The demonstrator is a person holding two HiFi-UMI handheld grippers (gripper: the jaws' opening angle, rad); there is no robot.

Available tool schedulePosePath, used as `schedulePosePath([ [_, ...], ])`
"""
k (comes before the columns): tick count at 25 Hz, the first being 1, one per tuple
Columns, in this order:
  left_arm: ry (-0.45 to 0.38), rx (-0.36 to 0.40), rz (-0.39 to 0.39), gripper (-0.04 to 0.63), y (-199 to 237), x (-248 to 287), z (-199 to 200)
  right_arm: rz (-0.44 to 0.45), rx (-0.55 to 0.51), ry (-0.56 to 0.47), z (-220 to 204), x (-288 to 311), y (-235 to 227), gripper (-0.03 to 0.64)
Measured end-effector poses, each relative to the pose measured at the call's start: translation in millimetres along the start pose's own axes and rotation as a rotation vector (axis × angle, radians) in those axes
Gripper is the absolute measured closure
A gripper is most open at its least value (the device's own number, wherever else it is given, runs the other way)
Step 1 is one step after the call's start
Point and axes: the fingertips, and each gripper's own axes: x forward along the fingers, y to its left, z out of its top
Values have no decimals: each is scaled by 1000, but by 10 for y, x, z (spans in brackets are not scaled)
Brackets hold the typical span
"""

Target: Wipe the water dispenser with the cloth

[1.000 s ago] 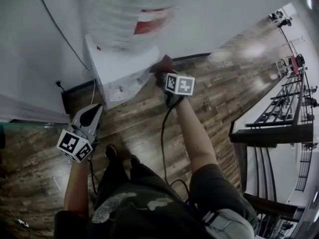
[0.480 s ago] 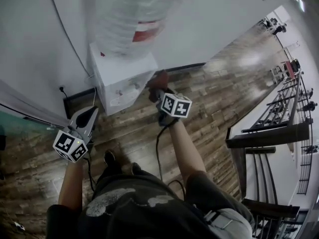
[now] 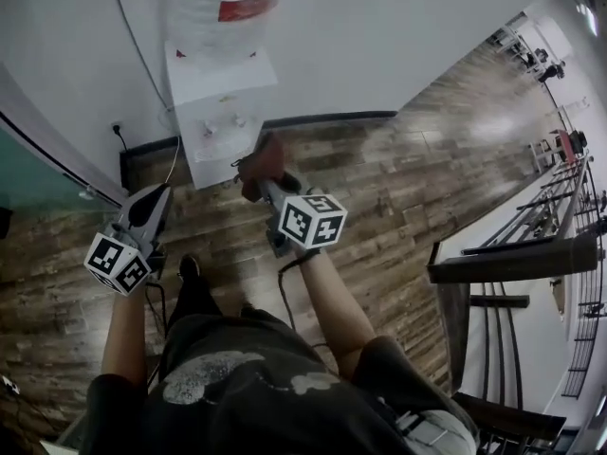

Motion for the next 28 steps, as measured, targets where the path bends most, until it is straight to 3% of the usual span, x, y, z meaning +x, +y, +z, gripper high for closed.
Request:
schedulePosePath([
  [8,0,-24,103,586,-914,-477,-246,189,-59,40,-506,-874,330,555],
  [13,36,-21,120,586,-1175,-720,-349,306,-71,14,-671,-1137,703,555],
  [21,6,-56,104,586,-1491,-1087,-520,322,-94,77,-1155,-1469,1119,555],
  [28,-20,-114,110,586,-1750,-1976,-690,316,-119,72,-1510,-1828,1810,555],
])
